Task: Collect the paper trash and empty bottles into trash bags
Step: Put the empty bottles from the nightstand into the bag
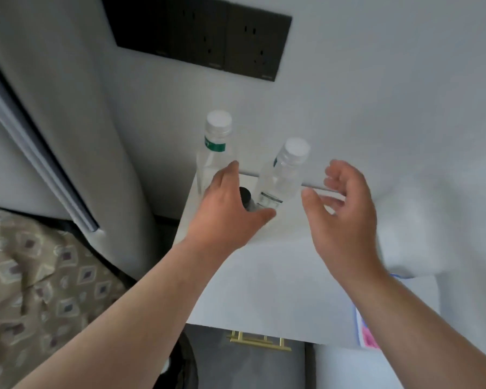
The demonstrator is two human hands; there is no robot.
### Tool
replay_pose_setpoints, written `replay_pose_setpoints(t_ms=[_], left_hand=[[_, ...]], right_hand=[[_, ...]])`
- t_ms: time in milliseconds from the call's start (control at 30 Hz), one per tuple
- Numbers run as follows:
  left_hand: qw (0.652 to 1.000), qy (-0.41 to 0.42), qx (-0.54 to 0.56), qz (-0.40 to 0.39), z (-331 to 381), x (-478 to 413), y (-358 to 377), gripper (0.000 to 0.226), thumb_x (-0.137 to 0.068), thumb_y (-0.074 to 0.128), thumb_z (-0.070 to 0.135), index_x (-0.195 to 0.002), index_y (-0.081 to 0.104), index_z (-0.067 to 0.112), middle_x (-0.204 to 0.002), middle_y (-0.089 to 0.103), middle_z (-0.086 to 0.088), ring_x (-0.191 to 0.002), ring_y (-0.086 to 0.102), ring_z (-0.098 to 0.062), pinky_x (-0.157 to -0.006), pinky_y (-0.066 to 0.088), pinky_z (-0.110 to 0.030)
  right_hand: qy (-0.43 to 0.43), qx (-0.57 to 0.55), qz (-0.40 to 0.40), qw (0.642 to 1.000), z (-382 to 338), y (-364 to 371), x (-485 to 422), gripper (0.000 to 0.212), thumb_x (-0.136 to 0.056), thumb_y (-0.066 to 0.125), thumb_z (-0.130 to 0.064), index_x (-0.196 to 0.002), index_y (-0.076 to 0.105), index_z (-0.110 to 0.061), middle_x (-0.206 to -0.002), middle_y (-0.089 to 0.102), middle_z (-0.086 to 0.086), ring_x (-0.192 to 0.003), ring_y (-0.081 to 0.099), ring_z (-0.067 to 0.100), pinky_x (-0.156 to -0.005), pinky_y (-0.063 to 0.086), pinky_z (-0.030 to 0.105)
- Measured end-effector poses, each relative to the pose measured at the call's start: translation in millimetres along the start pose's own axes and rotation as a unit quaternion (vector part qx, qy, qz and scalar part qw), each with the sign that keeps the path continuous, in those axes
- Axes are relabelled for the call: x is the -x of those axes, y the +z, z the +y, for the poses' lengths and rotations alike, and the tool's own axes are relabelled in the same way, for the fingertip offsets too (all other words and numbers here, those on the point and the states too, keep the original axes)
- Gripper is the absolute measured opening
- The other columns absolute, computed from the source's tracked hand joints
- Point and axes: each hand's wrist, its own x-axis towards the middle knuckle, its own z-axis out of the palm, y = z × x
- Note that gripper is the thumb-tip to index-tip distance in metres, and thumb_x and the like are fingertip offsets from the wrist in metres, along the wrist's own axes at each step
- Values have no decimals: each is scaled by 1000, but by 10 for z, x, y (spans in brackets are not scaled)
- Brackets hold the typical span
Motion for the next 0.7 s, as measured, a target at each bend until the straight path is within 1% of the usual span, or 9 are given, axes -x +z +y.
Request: replay_pose_setpoints(t_ms=[100,167,267,367,467,500,567,633,700], left_hand=[[998,-19,-61,-16,-86,-122,152,80,-72,76,36,-138,33,23,-133,45,5,-119,47,-18,-88,40,-28],[997,-20,-73,0,-111,-122,171,60,-75,72,27,-127,42,23,-112,54,5,-98,54,-20,-78,47,-30],[999,-27,-32,12,-78,-32,97,40,-79,69,21,-110,43,19,-81,45,15,-70,50,-10,-62,52,-32],[999,-43,2,12,-85,244,-84,41,-76,72,29,-97,36,27,-84,46,13,-67,51,-11,-49,49,-31],[998,-45,25,21,-170,739,-400,47,-64,78,40,-90,39,37,-89,49,17,-78,52,-4,-56,45,-18],[997,-55,48,27,-233,919,-528,51,-57,80,42,-91,43,39,-88,54,18,-81,54,1,-59,44,-14],[989,-77,112,56,-420,1222,-765,58,-41,81,45,-92,53,42,-87,65,16,-80,62,1,-66,52,-22],[979,-98,158,82,-698,1474,-969,59,-34,80,41,-90,60,39,-88,71,9,-78,69,-12,-70,58,-33],[975,-122,166,84,-1000,1698,-1139,61,-31,82,37,-89,64,34,-87,73,4,-77,71,-20,-72,59,-42]], right_hand=[[54,20,-36,998,34,143,-370,76,-79,73,-33,-144,34,-21,-145,40,-6,-130,41,9,-106,42,35],[59,23,-77,995,77,257,-500,79,-76,74,-38,-143,35,-25,-145,42,-6,-133,39,9,-109,38,35],[43,10,-116,992,108,370,-598,39,-81,71,-34,-116,55,-26,-113,63,-11,-110,57,8,-89,45,25],[18,-10,-116,993,120,352,-612,19,-85,69,-29,-101,58,-26,-93,66,-15,-89,61,-1,-75,44,15],[-8,-46,-94,994,25,171,-479,16,-87,69,-25,-100,61,-23,-89,66,-15,-79,59,-10,-70,42,5],[-8,-74,-96,993,-30,106,-403,15,-87,69,-25,-100,62,-22,-89,67,-14,-78,60,-10,-71,43,6],[9,-132,-120,984,-134,5,-212,16,-83,69,-31,-97,64,-25,-87,70,-11,-82,63,-3,-79,51,19],[18,-164,-171,971,-240,-32,44,22,-76,74,-44,-93,68,-31,-88,72,-12,-85,66,3,-86,54,35],[9,-177,-243,954,-330,17,353,34,-69,73,-59,-93,69,-36,-90,72,-13,-87,67,5,-85,56,33]])
